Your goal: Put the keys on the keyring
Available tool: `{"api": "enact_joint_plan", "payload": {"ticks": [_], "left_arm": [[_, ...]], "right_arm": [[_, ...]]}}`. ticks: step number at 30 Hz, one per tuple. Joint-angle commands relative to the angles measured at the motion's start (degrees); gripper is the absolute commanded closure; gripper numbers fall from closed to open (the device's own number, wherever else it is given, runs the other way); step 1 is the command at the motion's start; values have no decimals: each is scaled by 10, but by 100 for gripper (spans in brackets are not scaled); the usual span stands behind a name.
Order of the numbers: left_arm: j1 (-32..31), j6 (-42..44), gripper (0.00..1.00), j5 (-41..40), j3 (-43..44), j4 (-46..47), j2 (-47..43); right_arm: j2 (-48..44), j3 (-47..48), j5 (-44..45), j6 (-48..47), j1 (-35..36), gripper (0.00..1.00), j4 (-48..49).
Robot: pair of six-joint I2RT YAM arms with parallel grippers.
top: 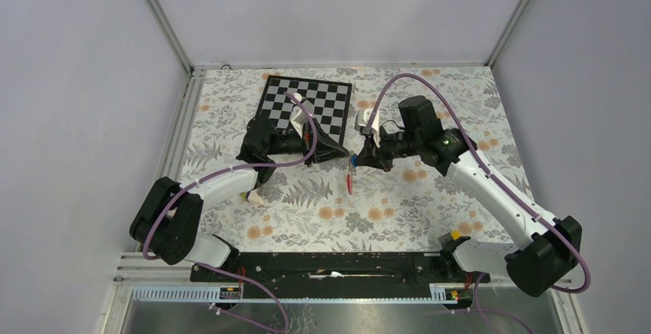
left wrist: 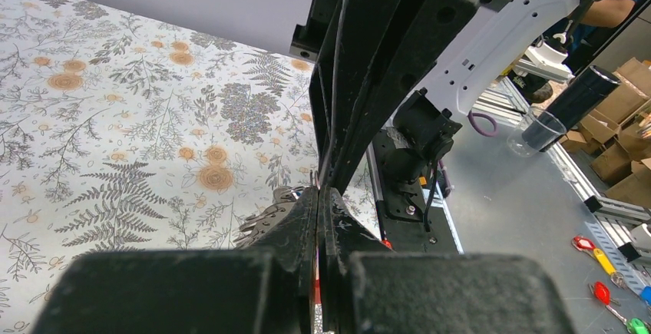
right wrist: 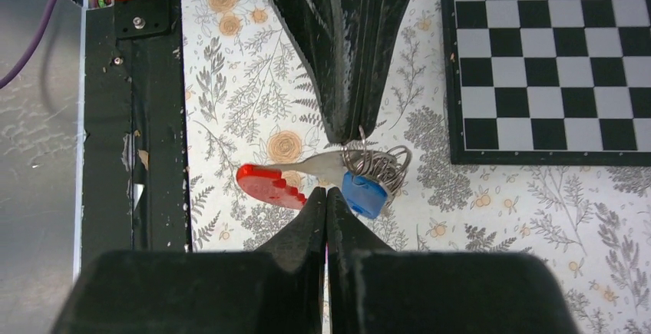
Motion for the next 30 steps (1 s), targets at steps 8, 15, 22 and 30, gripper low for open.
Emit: {"api": "enact_joint_plan", "payload": {"ticks": [8,15,22,30], "left_arm": [[6,30,100,16,4,28,-16],[5,53,100,34,-4,22,-21],[1,65,100,47,-9,23,-26],[-1,68,100,51,-9,23,-26]], "right_arm": [[-28,7,15,-2,3,86,3],[-23,35,11,21,2,71,8],[-2,34,-10,41,3,68,28],[12,30,-36,53,3,68,39]]}}
